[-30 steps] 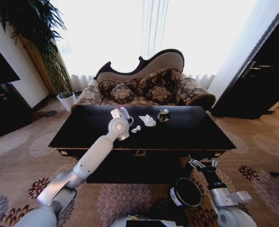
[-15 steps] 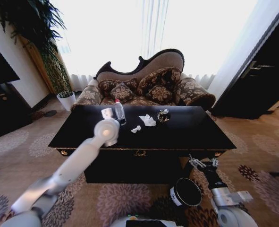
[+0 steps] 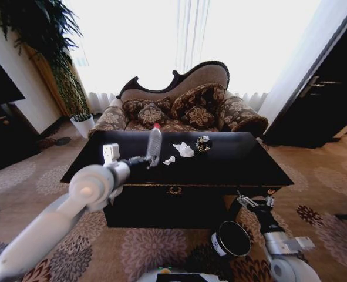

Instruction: Move to the front of the table and place the trash on the table into the trash bin.

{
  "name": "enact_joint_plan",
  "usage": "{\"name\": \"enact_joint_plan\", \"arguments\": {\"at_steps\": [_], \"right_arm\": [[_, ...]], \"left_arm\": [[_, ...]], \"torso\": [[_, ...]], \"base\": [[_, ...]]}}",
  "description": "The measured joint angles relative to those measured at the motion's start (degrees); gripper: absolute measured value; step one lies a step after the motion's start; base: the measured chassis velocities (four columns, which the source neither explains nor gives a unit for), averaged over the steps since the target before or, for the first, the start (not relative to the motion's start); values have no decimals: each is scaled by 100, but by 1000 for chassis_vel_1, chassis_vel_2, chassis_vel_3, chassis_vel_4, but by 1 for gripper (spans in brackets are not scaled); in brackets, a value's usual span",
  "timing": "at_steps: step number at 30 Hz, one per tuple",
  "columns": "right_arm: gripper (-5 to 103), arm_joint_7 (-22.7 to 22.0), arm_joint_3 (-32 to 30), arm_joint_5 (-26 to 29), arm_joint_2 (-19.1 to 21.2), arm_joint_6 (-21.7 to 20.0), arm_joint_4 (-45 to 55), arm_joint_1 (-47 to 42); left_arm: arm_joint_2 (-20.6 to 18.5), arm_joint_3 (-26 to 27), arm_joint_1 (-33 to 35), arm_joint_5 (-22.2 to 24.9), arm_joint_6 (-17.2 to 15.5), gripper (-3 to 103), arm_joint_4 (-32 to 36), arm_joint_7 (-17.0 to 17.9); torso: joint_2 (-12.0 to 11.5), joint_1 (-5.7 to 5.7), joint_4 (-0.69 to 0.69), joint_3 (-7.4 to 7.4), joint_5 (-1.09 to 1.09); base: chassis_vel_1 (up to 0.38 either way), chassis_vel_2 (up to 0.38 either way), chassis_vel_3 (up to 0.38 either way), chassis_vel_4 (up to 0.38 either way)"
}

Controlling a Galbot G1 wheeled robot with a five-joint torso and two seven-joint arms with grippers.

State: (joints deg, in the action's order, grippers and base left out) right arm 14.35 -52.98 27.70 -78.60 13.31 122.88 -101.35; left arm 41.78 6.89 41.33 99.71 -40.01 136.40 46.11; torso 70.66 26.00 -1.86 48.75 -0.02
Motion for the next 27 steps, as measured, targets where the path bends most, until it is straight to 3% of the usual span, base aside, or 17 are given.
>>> {"name": "enact_joint_plan", "arguments": {"at_steps": [2,3,4,7,8,9,13,14,16,19,20,25,26,27], "right_arm": [[100,-11,-34,-120,-14,103,3,-55],[100,-14,-43,-140,-23,140,6,-88],[100,-14,-43,-140,-23,140,6,-88],[100,-16,-49,-148,-42,207,3,-117],[100,-16,-49,-148,-44,220,1,-117],[100,-16,-49,-148,-44,220,1,-117],[100,-21,-32,-235,-56,276,-2,-87],[100,-21,-32,-235,-56,276,-2,-87],[100,-37,-32,-452,-64,372,-11,-66],[100,-62,-136,-1262,-70,785,-161,28],[100,-62,-136,-1262,-70,785,-161,28],[100,-254,-605,-3587,-4,2193,-724,388],[100,-254,-605,-3587,-4,2193,-724,388],[100,-344,-673,-4030,31,2447,-878,485]], "left_arm": [[-172,177,257,-187,-164,28,77,-402],[-302,305,433,-538,-223,28,84,-834],[-302,305,433,-538,-223,28,84,-834],[-651,540,810,-1868,-250,28,92,-1973],[-738,590,887,-2222,-250,28,107,-2205],[-738,590,887,-2222,-250,28,107,-2205],[-1123,675,1047,-3749,-175,28,159,-3149],[-1123,675,1047,-3749,-175,28,159,-3149],[-1353,611,1084,-4625,31,28,152,-3707],[-1653,469,1112,-5340,363,28,155,-4303],[-1653,469,1112,-5340,363,28,155,-4303],[-2166,76,961,-6045,1031,28,134,-5049],[-2166,76,961,-6045,1031,28,134,-5049],[-2219,-27,899,-6022,1078,28,163,-5112]], "torso": [[0,0,0,0,-1],[0,0,-1,0,-1],[0,0,-1,0,-1],[0,0,0,0,0],[0,0,0,0,0],[0,0,0,0,0],[0,0,0,0,-1],[0,0,0,0,-1],[0,0,-1,0,0],[0,0,0,1,0],[0,0,0,1,0],[0,0,-2,1,2],[0,0,-2,1,2],[0,1,-2,1,2]], "base": [[0,0,0,0],[0,0,0,0],[0,0,0,0],[0,0,0,0],[0,0,0,0],[0,0,0,0],[0,0,0,0],[0,0,0,0],[0,0,0,0],[0,0,0,0],[0,0,0,0],[0,0,0,0],[0,0,0,0],[0,0,0,0]]}}
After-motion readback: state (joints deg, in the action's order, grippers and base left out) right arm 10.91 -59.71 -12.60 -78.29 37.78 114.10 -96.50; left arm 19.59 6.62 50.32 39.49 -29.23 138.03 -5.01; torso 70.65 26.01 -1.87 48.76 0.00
